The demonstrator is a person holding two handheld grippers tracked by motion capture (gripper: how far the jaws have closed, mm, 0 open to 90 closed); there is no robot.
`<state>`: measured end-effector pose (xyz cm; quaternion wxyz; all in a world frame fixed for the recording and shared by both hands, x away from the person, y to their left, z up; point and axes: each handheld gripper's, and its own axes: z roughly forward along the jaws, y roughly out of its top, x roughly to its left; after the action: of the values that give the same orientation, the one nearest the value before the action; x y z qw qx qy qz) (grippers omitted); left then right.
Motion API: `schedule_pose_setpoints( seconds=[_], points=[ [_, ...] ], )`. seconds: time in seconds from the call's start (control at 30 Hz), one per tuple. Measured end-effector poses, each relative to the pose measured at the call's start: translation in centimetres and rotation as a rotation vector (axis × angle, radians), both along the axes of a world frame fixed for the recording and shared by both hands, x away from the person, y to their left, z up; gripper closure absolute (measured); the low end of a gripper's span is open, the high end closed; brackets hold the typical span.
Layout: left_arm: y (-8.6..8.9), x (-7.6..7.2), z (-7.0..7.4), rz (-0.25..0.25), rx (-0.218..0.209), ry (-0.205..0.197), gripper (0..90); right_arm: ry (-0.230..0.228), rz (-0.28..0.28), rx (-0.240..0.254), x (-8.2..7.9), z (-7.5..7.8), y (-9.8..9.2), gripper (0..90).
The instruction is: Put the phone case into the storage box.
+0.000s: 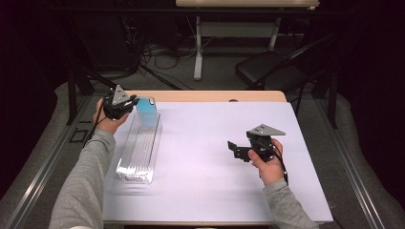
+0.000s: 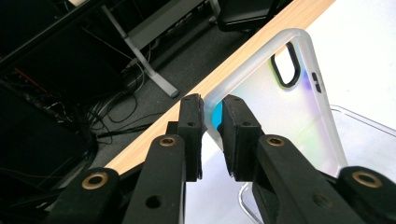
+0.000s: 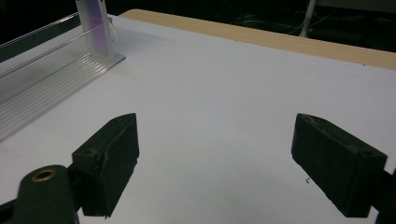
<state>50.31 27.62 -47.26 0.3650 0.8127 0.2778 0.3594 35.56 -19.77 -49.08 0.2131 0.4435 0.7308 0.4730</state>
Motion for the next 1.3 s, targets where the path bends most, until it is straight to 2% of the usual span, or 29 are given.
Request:
schedule_pose_setpoints(
  seconds=[0.67,0.97,1.03,1.3],
  points=[
    [-0.15,-0.02,-0.09,0.005,0.017,-0.009,74.0,0.001,0.001,0.000,0.02,-0.07,0.06,14.9],
    [-0.22,-0.06,-0.05,0.018,0.015,-0.012,65.1,0.000,0.003,0.000,0.00,-0.08,0.10,14.9],
    [-0.22,-0.08,0.00,0.018,0.001,-0.011,62.2,0.000,0.003,0.003,-0.01,-0.05,0.11,14.9],
    [-0.09,-0.16,0.20,0.032,-0.009,-0.012,54.0,-0.002,0.004,0.003,-0.05,0.01,0.08,14.9]
  ],
)
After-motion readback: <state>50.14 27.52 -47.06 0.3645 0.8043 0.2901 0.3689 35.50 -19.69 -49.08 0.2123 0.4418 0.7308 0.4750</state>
